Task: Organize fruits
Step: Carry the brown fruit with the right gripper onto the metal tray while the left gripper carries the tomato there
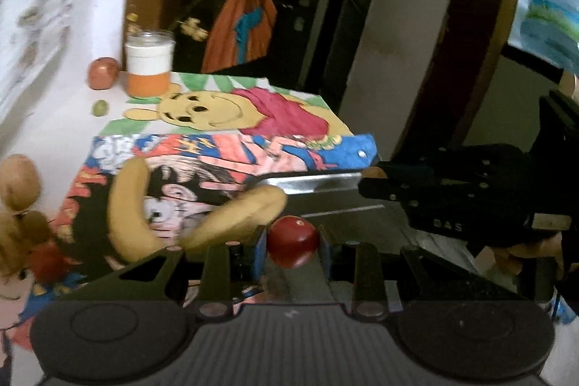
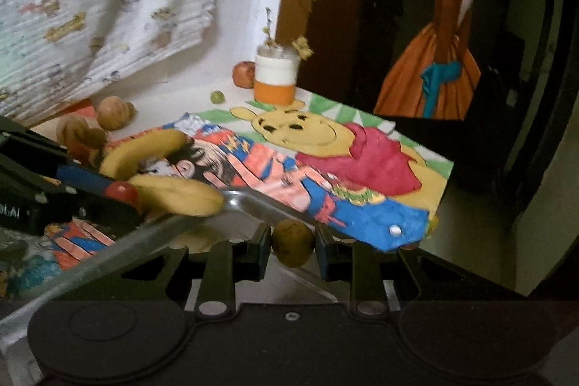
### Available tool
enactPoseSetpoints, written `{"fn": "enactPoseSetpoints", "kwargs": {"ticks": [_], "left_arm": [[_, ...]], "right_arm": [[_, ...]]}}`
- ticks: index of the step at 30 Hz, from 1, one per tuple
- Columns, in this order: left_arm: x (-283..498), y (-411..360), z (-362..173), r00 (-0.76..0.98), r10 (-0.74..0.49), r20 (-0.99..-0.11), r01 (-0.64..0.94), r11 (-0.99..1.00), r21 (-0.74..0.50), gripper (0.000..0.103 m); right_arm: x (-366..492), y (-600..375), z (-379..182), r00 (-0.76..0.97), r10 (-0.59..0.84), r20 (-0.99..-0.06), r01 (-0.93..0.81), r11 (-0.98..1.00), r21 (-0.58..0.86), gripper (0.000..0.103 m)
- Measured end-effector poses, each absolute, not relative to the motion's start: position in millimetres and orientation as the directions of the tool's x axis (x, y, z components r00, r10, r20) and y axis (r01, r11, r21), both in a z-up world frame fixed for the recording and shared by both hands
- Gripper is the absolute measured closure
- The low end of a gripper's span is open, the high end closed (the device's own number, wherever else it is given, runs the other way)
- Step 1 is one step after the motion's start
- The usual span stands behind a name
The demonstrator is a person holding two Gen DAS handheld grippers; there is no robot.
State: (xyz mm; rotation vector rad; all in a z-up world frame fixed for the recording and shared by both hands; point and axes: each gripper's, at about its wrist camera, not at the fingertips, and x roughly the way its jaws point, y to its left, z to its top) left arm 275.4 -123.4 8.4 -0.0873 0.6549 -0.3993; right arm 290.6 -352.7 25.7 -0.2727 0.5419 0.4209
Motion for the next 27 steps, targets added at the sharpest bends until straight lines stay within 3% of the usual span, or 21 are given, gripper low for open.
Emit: {"fn": "enactPoseSetpoints", "kwargs": {"ticks": [18,20,22,23,27], "left_arm": [[282,-149,-11,0.672,-0.373,-0.64,0.368,0.918,-0.149,0.069],[281,-147,-9,0.674,-0.376,-0.636,0.365,0.918,-0.155,0.065],[280,-143,-6,0.678,-0.39,-0.622,0.361,0.915,-0.18,0.042],[278,-141,-4,0.687,-0.39,-0.613,0.351,0.917,-0.19,0.037],[265,-127,7,0.72,-0.378,-0.581,0.312,0.925,-0.216,0.033]], "right_arm": [[299,-357,4,0.747,0.312,-0.588,-0.462,0.879,-0.12,0.074],[298,-358,5,0.749,0.313,-0.584,-0.46,0.88,-0.119,0.072],[295,-359,8,0.755,0.314,-0.576,-0.454,0.884,-0.114,0.067],[293,-360,10,0.76,0.313,-0.57,-0.449,0.887,-0.112,0.061],[281,-363,23,0.785,0.299,-0.542,-0.417,0.903,-0.105,0.051]]}}
